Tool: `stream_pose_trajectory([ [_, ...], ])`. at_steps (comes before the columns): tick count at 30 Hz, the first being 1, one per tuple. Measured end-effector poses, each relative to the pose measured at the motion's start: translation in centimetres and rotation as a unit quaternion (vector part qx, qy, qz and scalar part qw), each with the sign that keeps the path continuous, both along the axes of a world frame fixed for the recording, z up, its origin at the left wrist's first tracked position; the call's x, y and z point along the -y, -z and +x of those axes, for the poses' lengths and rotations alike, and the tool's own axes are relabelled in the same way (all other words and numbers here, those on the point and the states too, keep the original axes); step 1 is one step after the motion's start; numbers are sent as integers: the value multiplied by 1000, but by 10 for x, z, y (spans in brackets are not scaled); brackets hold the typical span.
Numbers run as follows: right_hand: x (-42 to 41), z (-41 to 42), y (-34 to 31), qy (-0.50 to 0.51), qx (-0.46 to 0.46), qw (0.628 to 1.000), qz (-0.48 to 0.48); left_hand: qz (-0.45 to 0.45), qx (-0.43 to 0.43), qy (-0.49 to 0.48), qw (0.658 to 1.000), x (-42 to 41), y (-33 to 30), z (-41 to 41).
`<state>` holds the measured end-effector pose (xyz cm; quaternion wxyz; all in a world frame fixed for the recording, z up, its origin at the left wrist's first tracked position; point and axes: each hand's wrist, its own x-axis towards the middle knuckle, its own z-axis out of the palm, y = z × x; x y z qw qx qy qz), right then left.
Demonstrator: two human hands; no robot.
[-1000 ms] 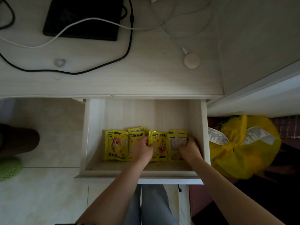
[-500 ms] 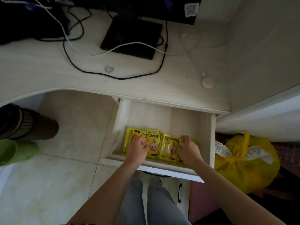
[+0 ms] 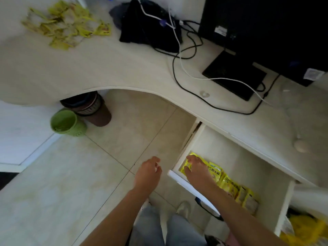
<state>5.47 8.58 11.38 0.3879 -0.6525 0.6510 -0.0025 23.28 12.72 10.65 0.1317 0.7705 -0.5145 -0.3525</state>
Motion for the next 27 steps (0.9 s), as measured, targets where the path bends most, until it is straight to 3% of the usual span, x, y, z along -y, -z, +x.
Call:
stream_pose_trajectory([
  [5,14,86,-5,-88,-13,996,-20,-17,49,-62,997,-16,-8,85],
  [16,47,227,-12,-149,11,988,-24,-44,95,-155,982,-27,-14,228],
  [27,159,341,-22,-184,59,980,-50,-36,67,-254,964,59,-20,328],
])
